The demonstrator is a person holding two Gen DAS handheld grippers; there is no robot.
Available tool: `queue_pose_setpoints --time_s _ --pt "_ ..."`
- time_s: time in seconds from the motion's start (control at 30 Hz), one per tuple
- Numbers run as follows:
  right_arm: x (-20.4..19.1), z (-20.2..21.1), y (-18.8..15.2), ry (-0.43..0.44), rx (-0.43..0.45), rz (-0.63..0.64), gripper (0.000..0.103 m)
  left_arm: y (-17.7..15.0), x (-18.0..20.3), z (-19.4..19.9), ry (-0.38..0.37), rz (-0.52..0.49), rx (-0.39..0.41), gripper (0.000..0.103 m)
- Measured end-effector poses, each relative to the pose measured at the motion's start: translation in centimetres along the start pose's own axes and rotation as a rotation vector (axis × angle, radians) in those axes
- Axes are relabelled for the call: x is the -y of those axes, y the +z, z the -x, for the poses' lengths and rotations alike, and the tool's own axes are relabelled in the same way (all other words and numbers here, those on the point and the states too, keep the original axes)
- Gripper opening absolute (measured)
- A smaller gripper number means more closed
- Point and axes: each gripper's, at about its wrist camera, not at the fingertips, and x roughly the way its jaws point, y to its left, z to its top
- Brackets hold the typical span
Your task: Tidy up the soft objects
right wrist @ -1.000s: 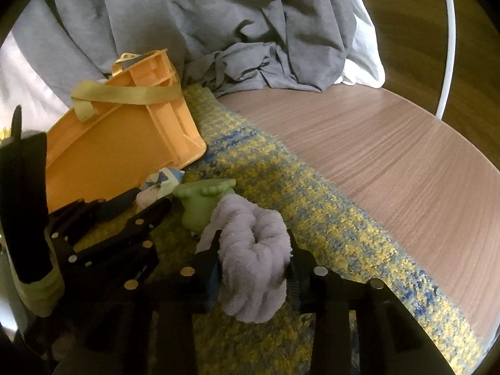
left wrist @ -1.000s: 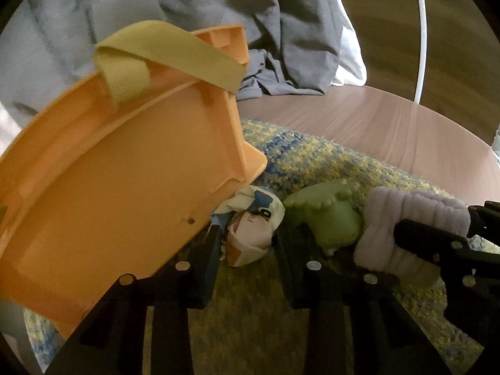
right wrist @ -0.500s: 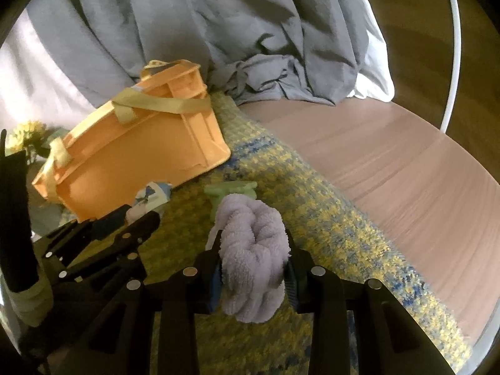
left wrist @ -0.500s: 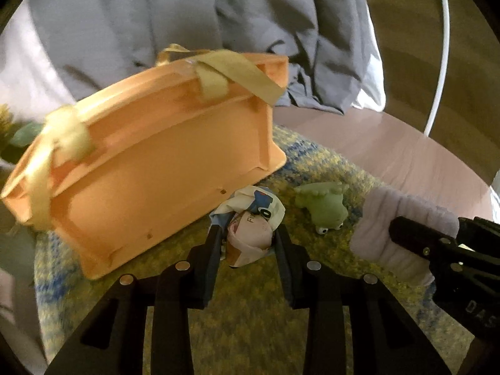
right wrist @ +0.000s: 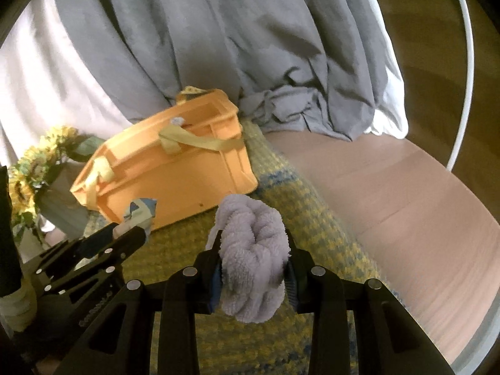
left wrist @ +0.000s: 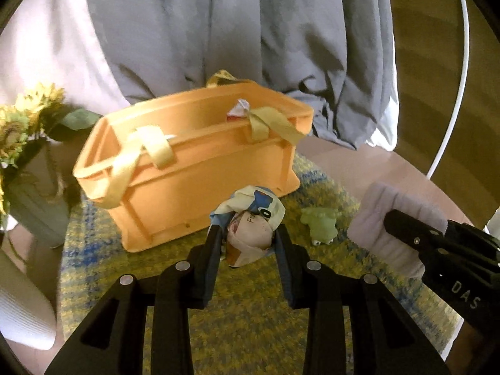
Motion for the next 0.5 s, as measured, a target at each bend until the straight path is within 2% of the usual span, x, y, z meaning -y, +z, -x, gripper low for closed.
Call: queue_pose_setpoints --time_s 0.5 --pt "-1.8 2.1 3.3 0.093 0.083 0.056 0.033 2.6 -1.6 5.0 0.092 0.072 0.119 0.033"
